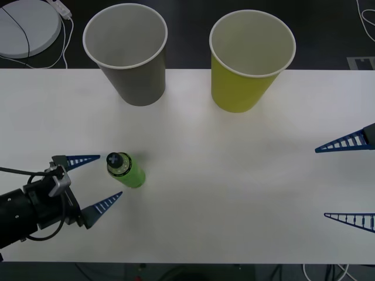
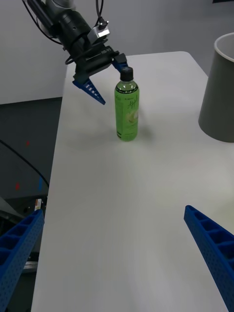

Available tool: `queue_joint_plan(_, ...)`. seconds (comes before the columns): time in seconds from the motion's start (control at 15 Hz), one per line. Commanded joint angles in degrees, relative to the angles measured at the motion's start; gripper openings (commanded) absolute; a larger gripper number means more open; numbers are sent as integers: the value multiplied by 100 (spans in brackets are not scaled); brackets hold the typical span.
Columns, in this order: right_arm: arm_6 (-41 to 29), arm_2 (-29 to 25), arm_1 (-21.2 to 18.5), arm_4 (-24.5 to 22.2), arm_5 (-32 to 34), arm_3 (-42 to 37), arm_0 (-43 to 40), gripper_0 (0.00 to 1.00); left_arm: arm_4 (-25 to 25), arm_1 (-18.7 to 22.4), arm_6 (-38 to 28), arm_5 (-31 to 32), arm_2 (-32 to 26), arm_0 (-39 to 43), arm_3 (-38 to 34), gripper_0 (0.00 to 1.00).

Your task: Put the can into the green bin and the plastic bottle into the gray bin

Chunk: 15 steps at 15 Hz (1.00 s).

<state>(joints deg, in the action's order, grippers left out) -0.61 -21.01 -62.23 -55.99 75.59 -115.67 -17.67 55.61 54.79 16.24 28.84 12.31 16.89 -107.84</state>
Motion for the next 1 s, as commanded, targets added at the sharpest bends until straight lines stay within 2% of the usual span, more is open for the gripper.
queue_joint_plan(0.07,0,0,0,0,0,0,0,100,2,-74,-24,-2,9,-116,-1,100)
queue_joint_plan(0.53,0,0,0,0,0,0,0,100,178,-241,-121,-230,395,-406,-1,100)
queue_joint_plan(1.0,0,0,0,0,0,0,0,100,433,-733,-235,-230,501,-634,237,100)
